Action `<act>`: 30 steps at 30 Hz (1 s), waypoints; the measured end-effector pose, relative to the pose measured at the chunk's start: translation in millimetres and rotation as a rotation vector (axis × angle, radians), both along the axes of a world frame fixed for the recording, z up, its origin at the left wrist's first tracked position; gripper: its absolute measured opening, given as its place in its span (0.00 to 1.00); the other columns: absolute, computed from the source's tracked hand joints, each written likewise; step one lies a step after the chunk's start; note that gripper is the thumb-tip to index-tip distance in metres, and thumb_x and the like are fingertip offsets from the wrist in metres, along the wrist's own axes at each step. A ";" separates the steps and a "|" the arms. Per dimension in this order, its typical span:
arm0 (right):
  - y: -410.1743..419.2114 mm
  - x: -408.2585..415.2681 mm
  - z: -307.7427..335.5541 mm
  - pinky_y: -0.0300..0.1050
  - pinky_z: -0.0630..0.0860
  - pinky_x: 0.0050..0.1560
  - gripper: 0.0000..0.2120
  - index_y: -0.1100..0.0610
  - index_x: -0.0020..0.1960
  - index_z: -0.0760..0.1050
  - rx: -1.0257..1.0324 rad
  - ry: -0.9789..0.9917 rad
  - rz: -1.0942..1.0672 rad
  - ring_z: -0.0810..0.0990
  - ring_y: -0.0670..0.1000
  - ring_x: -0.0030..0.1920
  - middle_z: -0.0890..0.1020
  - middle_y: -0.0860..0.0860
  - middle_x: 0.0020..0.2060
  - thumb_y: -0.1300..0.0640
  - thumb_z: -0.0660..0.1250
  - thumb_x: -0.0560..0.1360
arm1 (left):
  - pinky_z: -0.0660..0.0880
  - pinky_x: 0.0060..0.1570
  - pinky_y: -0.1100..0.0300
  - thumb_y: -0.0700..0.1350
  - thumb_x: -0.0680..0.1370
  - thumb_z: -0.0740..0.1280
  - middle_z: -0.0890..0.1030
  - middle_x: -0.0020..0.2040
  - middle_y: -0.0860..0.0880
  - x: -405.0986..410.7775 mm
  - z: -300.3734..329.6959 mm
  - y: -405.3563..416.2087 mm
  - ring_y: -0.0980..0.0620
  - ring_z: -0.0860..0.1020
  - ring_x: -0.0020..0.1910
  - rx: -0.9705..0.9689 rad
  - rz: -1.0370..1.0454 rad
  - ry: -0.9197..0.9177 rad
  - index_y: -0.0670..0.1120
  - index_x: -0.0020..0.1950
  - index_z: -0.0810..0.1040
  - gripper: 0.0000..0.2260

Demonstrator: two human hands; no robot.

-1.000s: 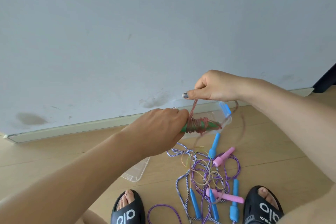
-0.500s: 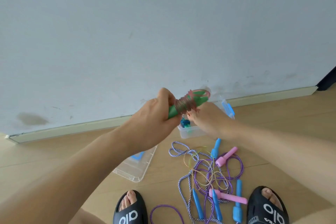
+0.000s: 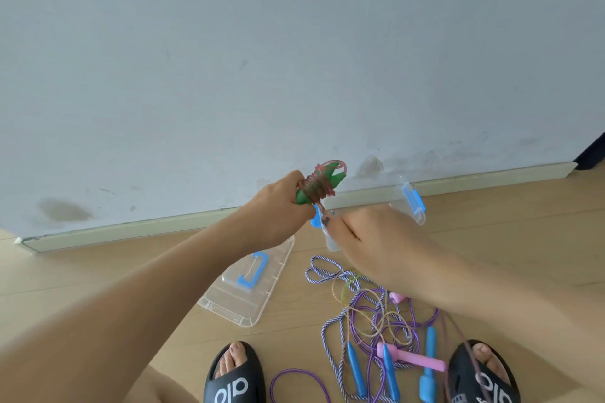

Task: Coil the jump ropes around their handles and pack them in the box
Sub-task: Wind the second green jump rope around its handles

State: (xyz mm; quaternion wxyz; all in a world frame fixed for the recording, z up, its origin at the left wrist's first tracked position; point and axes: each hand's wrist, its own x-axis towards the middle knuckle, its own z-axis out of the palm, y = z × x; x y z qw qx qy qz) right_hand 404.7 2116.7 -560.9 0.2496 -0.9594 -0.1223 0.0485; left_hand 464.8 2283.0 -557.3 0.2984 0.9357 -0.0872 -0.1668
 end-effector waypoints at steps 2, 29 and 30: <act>0.6 -6.8 7.4 0.49 0.66 0.33 0.24 0.57 0.32 0.64 -0.049 -0.072 0.075 0.69 0.55 0.29 0.70 0.52 0.24 0.46 0.52 0.83 | 0.66 0.30 0.58 0.42 0.77 0.63 0.74 0.40 0.46 0.4 -6.0 3.2 0.48 0.70 0.33 0.098 -0.020 -0.056 0.46 0.49 0.67 0.05; -26.1 52.5 -38.1 0.40 0.62 0.33 0.17 0.51 0.30 0.65 0.421 0.164 -0.051 0.63 0.43 0.26 0.69 0.41 0.21 0.57 0.58 0.78 | 0.64 0.28 0.64 0.48 0.75 0.69 0.70 0.27 0.55 -27.6 10.7 -15.2 0.56 0.65 0.27 -0.160 -0.156 -0.197 0.48 0.37 0.72 0.10; -23.0 48.9 -38.3 0.41 0.62 0.33 0.20 0.52 0.28 0.64 0.372 0.168 -0.081 0.63 0.44 0.25 0.68 0.43 0.19 0.52 0.56 0.79 | 0.65 0.30 0.62 0.48 0.75 0.69 0.71 0.28 0.55 -23.6 10.9 -14.6 0.55 0.66 0.28 -0.204 -0.095 -0.159 0.47 0.38 0.73 0.09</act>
